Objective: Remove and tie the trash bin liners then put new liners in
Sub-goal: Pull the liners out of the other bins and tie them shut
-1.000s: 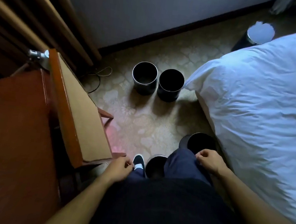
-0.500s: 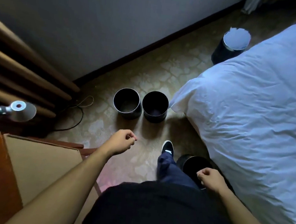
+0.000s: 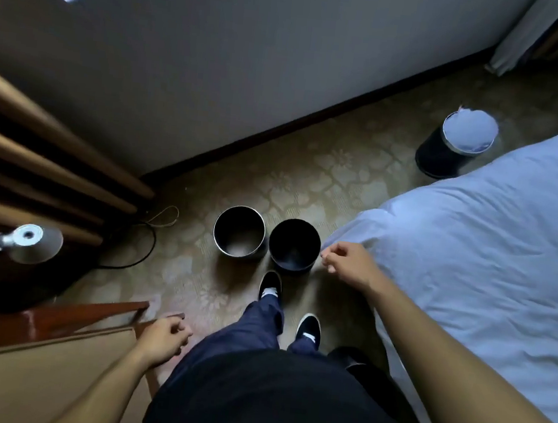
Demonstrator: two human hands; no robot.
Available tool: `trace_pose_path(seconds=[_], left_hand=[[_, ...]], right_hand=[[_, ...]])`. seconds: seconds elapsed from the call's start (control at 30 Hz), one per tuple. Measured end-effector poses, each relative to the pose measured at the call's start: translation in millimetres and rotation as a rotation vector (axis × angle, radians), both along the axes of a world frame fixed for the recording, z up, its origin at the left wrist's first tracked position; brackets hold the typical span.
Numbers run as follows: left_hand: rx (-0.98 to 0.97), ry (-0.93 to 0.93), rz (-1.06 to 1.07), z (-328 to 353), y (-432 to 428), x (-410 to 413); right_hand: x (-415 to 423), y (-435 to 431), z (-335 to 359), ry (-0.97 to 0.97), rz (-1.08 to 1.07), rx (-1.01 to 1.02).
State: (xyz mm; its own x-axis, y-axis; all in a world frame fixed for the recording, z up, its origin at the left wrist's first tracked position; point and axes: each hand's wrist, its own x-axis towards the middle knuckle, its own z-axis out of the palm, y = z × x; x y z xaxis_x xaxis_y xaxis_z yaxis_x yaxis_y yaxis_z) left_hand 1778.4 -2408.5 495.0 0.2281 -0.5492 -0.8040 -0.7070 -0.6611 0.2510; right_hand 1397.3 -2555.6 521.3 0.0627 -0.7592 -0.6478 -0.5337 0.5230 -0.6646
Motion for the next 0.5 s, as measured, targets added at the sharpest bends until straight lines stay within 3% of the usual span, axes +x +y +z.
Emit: trace_pose_path(seconds=[0.13,0.3,0.5], left_hand=[[0.062,0.075,-0.029,-10,-41,11],[0.020,0.174,-0.120,-6,-131,3],[-0.042,0.168,-0.307,3,-248,-29]], right_hand=[[12,-47,4,-0.014,-0.069,0.004],[-12,-64,0,0.166,-0.114,0.000],[-60,-54,-14,0.340,-0.285,0.100]])
